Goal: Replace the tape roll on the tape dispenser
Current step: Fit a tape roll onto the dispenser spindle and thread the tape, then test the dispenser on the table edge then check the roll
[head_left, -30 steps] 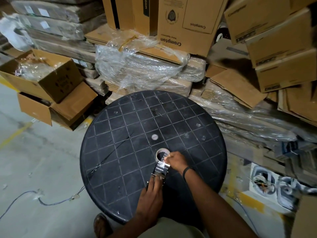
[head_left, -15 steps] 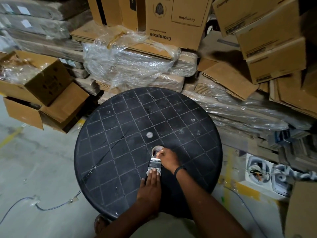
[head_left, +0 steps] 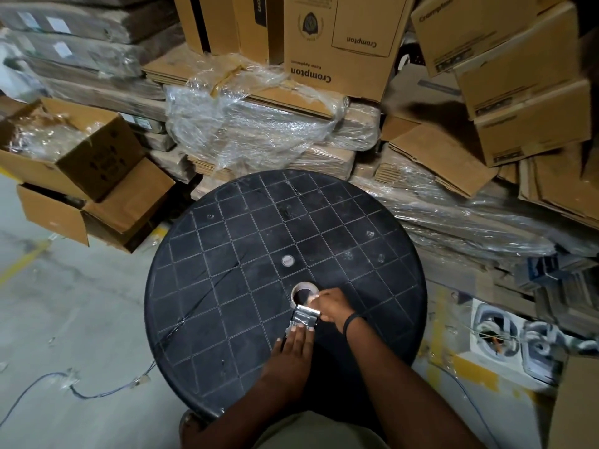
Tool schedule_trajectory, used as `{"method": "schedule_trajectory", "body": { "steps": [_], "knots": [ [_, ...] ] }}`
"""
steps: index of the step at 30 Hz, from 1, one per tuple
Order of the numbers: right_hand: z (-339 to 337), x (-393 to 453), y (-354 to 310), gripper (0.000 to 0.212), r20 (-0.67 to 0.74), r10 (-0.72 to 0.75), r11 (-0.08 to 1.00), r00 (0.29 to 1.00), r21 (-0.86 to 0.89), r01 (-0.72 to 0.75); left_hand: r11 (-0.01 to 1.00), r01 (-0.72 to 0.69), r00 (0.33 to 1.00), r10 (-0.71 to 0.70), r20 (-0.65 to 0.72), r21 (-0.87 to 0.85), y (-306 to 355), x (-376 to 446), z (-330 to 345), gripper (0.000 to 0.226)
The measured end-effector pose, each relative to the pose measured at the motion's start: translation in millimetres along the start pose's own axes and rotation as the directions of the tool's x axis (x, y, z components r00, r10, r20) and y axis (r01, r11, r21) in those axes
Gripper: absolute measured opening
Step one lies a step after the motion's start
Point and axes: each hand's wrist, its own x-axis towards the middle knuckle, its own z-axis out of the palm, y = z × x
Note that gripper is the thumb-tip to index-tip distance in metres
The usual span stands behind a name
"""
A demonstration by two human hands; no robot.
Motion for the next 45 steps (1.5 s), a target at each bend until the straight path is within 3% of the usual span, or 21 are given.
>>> {"method": "schedule_trajectory", "body": {
  "steps": [3, 6, 9, 11, 14, 16, 17, 18, 20, 22, 25, 28, 30, 35, 39, 45],
  "knots": [
    [-1, -2, 1, 0.023, 0.066, 0.132, 0.981, 0.989, 0.135, -0.140, 1.000, -0.006, 0.999, 0.007, -0.039, 0.022, 1, -3, 5, 0.069],
    [-4, -2, 9, 0.014, 0.131, 0.217, 0.926, 0.967, 0.286, -0.246, 1.000, 0.017, 0.999, -0.017, -0.051, 0.003, -2, -2, 12, 0.070],
    [-8, 0, 23, 0.033, 0.146, 0.280, 0.823, 0.949, 0.473, -0.316, 0.998, 0.050, 0.996, -0.053, -0.079, -0.043, -4, -10, 12, 0.067],
    [-9, -8, 33, 0.033, 0.119, 0.286, 0.865, 0.951, 0.394, -0.309, 0.988, 0.065, 0.995, -0.075, -0.067, -0.141, -9, -15, 9, 0.074],
    [-3, -33, 54, 0.039, 0.167, 0.272, 0.950, 0.948, 0.109, -0.292, 0.932, 0.095, 0.989, -0.128, -0.074, -0.351, -24, -23, -5, 0.101],
    [5, -48, 70, 0.064, 0.317, 0.286, 0.958, 0.904, -0.068, -0.279, 0.828, 0.152, 0.982, -0.190, -0.016, -0.540, -34, -22, -19, 0.113],
    [10, -54, 75, 0.078, 0.398, 0.297, 0.955, 0.868, -0.117, -0.273, 0.730, 0.171, 0.977, -0.211, 0.020, -0.662, -39, -19, -24, 0.106],
    [15, -61, 79, 0.089, 0.479, 0.302, 0.953, 0.825, -0.117, -0.280, 0.633, 0.159, 0.975, -0.219, 0.021, -0.758, -43, -18, -29, 0.097],
    [26, -72, 80, 0.105, 0.615, 0.278, 0.944, 0.738, -0.034, -0.327, 0.420, 0.118, 0.958, -0.287, -0.008, -0.900, -48, -14, -25, 0.114],
    [35, -80, 74, 0.102, 0.700, 0.189, 0.900, 0.688, 0.157, -0.407, 0.250, 0.086, 0.955, -0.296, 0.008, -0.964, -41, -18, -21, 0.122],
    [44, -92, 60, 0.071, 0.693, 0.006, 0.752, 0.721, 0.473, -0.460, 0.169, -0.041, 0.959, -0.270, -0.086, -0.985, -17, -24, -17, 0.118],
    [50, -96, 60, 0.059, 0.629, -0.096, 0.657, 0.771, 0.622, -0.426, 0.253, -0.078, 0.958, -0.248, -0.143, -0.964, -2, -35, -16, 0.122],
    [51, -97, 70, 0.049, 0.628, -0.108, 0.643, 0.771, 0.636, -0.427, 0.384, -0.046, 0.974, -0.189, -0.128, -0.922, 0, -41, -6, 0.120],
    [58, -96, 104, 0.047, 0.508, 0.078, 0.700, 0.858, 0.585, -0.409, 0.710, -0.119, 0.977, -0.042, -0.211, -0.694, -18, -51, 44, 0.116],
    [85, -107, 116, 0.035, 0.403, 0.167, 0.757, 0.900, 0.532, -0.379, 0.718, -0.135, 0.983, 0.010, -0.184, -0.683, -39, -62, 72, 0.118],
    [161, -108, 95, 0.026, 0.112, 0.104, 0.867, 0.988, 0.476, -0.145, 0.797, -0.146, 0.973, 0.010, -0.229, -0.585, -110, -59, 108, 0.116]
  ]
}}
